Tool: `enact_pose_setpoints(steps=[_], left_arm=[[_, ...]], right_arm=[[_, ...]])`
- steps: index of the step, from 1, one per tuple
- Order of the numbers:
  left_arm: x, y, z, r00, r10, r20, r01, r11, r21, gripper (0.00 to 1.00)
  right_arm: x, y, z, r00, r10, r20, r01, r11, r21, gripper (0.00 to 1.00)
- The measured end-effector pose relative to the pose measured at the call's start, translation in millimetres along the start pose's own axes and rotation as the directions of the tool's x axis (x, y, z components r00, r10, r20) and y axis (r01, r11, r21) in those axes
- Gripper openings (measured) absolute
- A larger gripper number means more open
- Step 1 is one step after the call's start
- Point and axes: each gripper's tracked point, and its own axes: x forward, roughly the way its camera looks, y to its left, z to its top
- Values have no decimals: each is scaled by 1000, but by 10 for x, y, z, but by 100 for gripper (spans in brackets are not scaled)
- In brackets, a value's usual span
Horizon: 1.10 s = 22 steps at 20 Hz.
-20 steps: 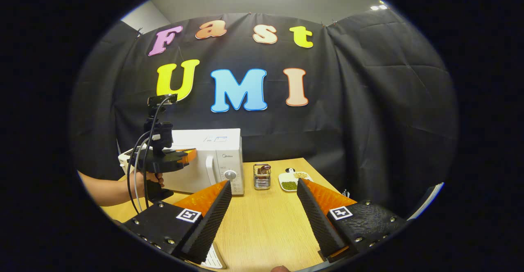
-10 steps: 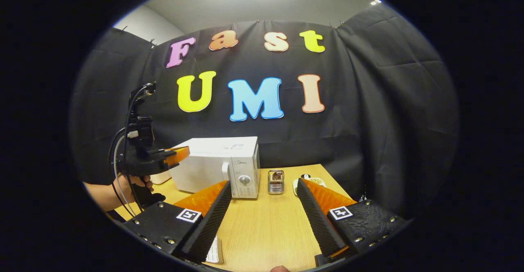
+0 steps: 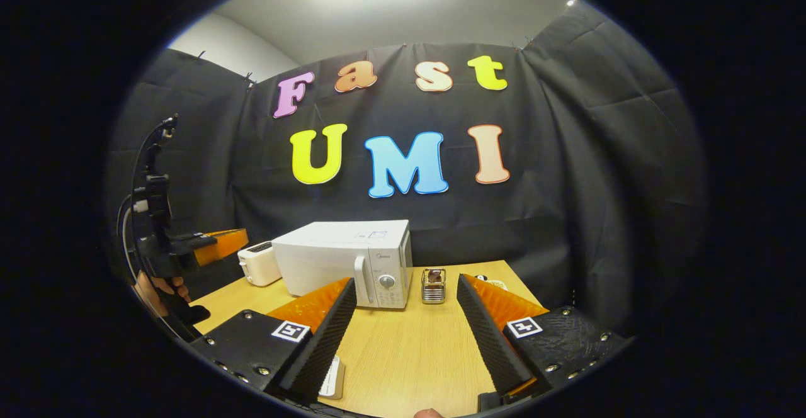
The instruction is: Open the microwave oven with the left hand, put the food in, and close the microwave oven.
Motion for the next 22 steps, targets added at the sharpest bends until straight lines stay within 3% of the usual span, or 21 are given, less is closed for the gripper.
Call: enact_pose_setpoints(steps=[2,3,7,11,12,13,14,16,19,20,22], left_arm=[[-233,44,70,1000,5,7,-5,1000,-1,12],[-307,72,112,1000,10,16,-10,1000,-5,12],[-606,206,92,1000,19,4,-19,1000,-13,52],[-857,525,125,997,74,27,-74,997,12,97],[-880,616,111,995,94,36,-95,995,18,100],[-893,718,117,993,116,36,-117,993,23,97],[-909,808,115,990,136,34,-137,990,23,100],[-928,925,161,987,156,32,-157,988,12,97],[-970,1051,306,984,167,57,-168,985,29,94],[-1006,1081,361,983,168,75,-171,984,39,100],[-1035,1096,400,983,162,90,-167,984,56,94]], right_arm=[[-44,17,54,1000,1,15,-1,1000,4,98],[-53,41,94,1000,3,30,-3,1000,7,98],[-66,110,145,999,-11,48,10,1000,7,98],[-57,226,240,997,-12,76,14,1000,-26,98],[-52,275,258,996,-11,87,14,999,-33,98],[-45,307,262,996,-11,93,15,999,-37,93],[-29,327,233,995,-14,94,17,999,-36,98],[-19,375,230,995,-17,99,19,1000,-20,98],[-13,434,257,994,-17,112,18,1000,-13,98],[-4,437,251,994,-18,112,20,1000,-17,98],[6,474,258,994,-15,112,18,1000,-21,98]])
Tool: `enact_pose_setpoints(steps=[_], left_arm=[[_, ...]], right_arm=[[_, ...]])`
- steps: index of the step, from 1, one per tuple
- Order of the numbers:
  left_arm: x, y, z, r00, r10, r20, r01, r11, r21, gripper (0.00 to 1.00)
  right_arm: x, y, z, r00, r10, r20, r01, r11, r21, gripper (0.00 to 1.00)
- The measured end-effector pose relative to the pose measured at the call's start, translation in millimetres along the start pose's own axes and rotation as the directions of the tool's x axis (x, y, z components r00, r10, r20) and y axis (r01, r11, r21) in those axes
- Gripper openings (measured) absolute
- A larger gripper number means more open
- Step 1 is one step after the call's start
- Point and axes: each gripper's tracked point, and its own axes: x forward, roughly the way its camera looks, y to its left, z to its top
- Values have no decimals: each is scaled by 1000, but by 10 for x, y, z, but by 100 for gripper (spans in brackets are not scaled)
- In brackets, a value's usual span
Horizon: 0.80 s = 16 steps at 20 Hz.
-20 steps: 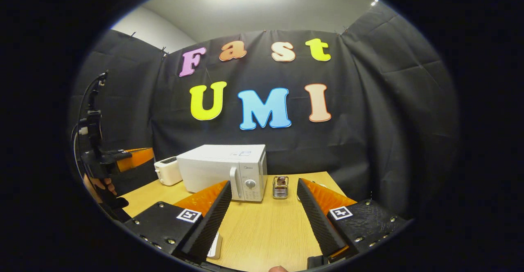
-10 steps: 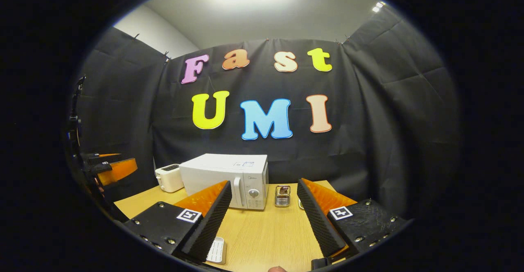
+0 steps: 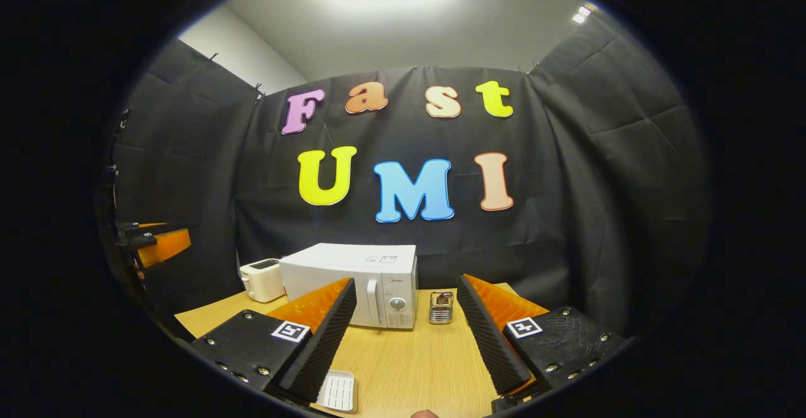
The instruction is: Open the microwave oven with the left hand, put the food in, and close the microwave oven.
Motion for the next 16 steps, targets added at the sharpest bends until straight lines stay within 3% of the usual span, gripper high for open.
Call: enact_pose_setpoints(steps=[7,8,12,15,16], left_arm=[[1,-41,-26,999,-38,-1,38,999,11,100],[10,-43,-17,999,-43,2,43,999,10,94],[44,-29,20,998,-55,19,55,998,-7,94],[51,-6,-8,998,-61,17,61,998,-10,100],[45,9,-3,998,-59,20,60,998,-12,94]], right_arm=[[53,145,116,1000,11,25,-11,1000,-4,98],[62,177,131,1000,13,27,-13,1000,-3,98],[87,246,161,999,14,32,-14,1000,-7,98],[86,312,164,999,17,31,-17,1000,6,98],[91,320,170,999,15,31,-15,1000,4,98]])
